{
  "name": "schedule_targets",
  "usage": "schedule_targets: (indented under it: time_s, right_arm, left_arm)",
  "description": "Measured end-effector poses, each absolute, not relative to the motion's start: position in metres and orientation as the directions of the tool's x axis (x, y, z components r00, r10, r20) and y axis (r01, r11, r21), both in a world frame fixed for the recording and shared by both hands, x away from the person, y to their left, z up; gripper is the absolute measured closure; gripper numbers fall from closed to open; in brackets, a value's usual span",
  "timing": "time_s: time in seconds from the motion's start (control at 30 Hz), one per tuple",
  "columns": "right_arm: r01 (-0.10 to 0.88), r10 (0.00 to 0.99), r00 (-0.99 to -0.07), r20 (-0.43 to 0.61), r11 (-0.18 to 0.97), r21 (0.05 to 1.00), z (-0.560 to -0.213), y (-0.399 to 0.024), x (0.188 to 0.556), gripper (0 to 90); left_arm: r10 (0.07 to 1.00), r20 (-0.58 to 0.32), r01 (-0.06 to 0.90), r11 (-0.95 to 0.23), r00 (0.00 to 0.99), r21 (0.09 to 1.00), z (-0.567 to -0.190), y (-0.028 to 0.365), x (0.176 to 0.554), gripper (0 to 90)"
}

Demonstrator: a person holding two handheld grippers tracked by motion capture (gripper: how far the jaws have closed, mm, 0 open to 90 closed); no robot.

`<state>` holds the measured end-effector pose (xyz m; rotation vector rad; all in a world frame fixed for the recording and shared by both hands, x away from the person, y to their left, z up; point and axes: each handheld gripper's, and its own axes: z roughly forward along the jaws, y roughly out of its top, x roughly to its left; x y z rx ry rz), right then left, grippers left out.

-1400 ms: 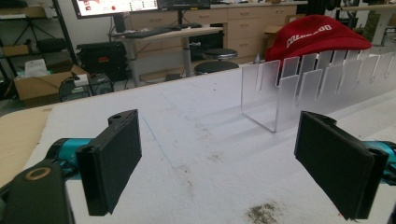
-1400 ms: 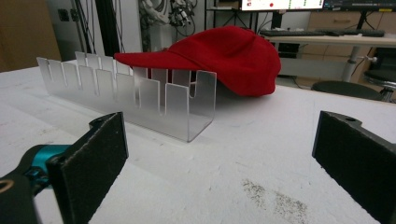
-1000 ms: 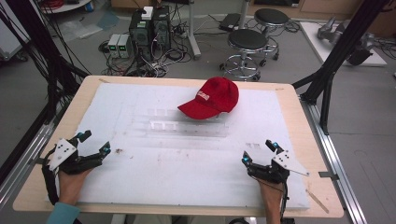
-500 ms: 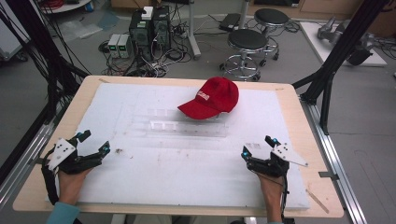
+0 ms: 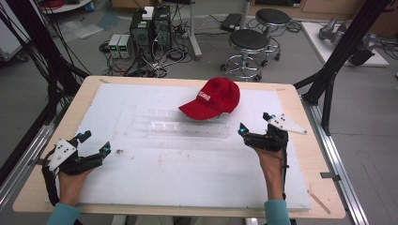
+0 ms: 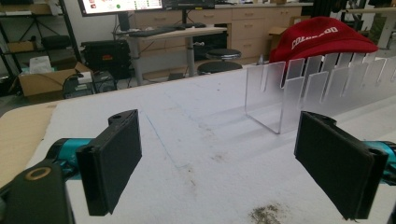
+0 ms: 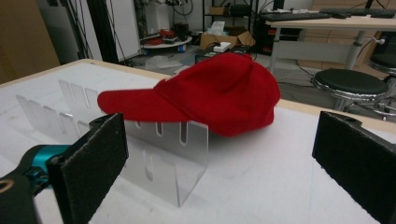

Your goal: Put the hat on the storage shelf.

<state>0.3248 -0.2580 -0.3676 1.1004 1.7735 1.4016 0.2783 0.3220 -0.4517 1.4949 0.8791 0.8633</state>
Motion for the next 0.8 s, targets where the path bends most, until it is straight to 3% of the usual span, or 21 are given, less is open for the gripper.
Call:
schedule_targets:
  time_s: [0.5, 0.8]
  right_arm:
    - [0.313, 0.868, -0.495, 0.019, 0.158, 0.936, -0.321, -0.235, 0.396, 2.4]
    - [0.388, 0.856, -0.515, 0.057, 0.174, 0.905, -0.311, -0.230, 0.438, 2.4]
  left_arm:
    - [0.898, 0.040, 0.065, -0.076, 0.439, 0.995, -0.452, 0.322, 0.279, 15.2]
    - [0.900, 0.060, 0.059, -0.095, 0.432, 0.994, -0.452, 0.320, 0.278, 15.2]
